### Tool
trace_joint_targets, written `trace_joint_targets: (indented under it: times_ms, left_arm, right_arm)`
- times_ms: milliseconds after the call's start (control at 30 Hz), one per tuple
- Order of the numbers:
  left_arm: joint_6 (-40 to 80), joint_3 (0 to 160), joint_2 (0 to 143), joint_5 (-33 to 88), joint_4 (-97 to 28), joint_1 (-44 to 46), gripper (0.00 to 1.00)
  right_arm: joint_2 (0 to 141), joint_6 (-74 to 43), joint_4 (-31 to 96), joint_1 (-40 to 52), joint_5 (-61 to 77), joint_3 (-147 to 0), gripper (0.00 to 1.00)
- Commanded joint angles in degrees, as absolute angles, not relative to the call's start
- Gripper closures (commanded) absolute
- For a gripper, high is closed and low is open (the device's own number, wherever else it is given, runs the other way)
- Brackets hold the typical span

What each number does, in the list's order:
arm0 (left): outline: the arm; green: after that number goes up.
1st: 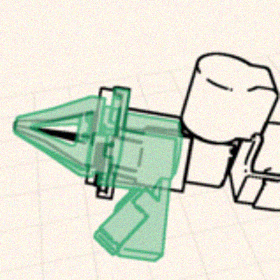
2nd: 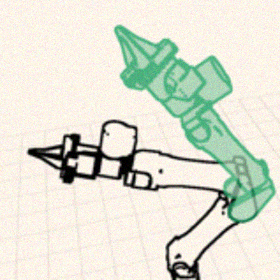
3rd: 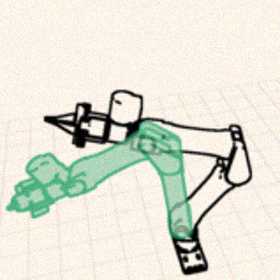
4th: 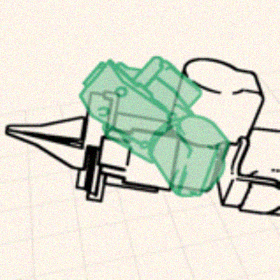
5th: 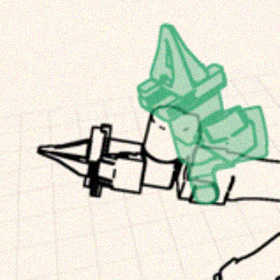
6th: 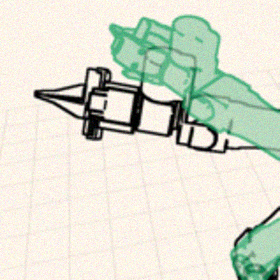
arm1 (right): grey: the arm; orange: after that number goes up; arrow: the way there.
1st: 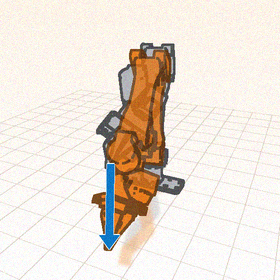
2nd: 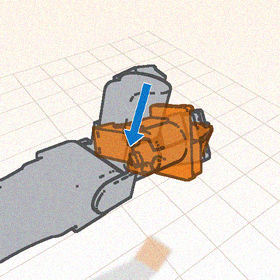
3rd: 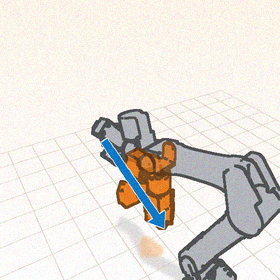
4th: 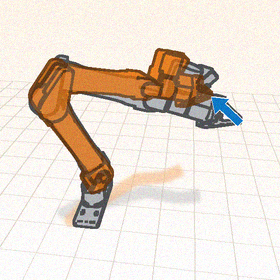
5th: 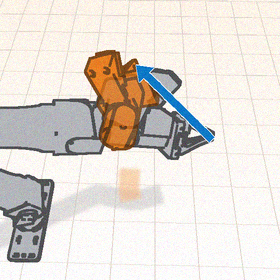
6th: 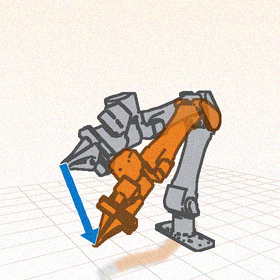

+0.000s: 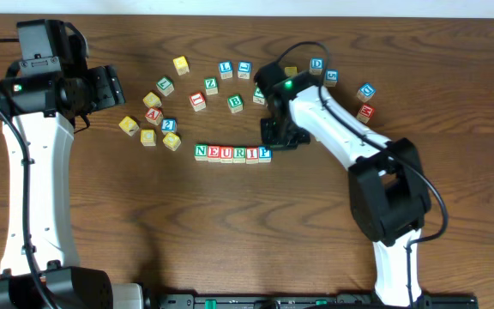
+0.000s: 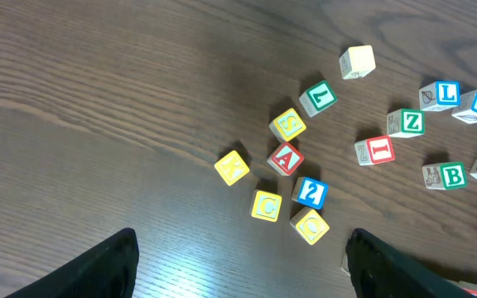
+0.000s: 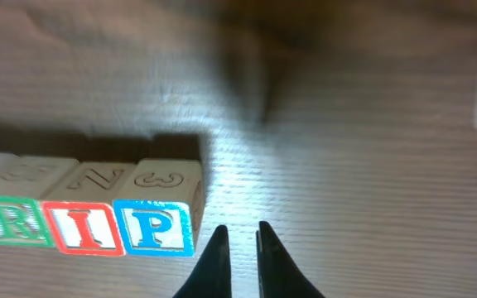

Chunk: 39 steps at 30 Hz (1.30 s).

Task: Spell out NEURIPS
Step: 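Retract the right gripper to the back-right side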

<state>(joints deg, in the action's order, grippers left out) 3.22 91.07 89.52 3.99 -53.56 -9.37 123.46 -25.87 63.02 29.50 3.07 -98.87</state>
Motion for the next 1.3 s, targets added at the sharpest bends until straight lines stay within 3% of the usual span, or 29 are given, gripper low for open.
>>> trace_joint_targets:
  times_ms: [0,667,767,800,967,1267]
  left_arm:
    - [3.7,92.1,89.7,4.1,-53.5,-9.4,0.21]
    - [3.7,92.1,89.7,4.1,-53.5,-9.4,0.21]
    - [3.7,92.1,89.7,4.1,-53.3,-9.4,0.21]
    - [3.7,92.1,89.7,4.1,-52.7,-9.4,0.21]
    - [3.7,92.5,89.7,4.1,-51.8,-9.4,0.21]
    - [3.7,98.6,89.7,4.1,-55.7,-9.4,0.21]
  right_arm:
    - [117.3,-24.5,63.2,27.4,2.6,-101.5,0.91]
    - [109.9,-23.4,65.6,22.2,1.5,-101.9,0.78]
    - [109.9,-23.0,65.8,21.4,1.7,-103.2,0.69]
    - [109.9,-23.0,66.4,20.9,1.7,-104.7,0.61]
    - [109.9,-20.4,68.2,19.9,1.8,-109.5,0.41]
    - [109.9,-20.3,69.6,16.2,1.8,-115.2,0.36]
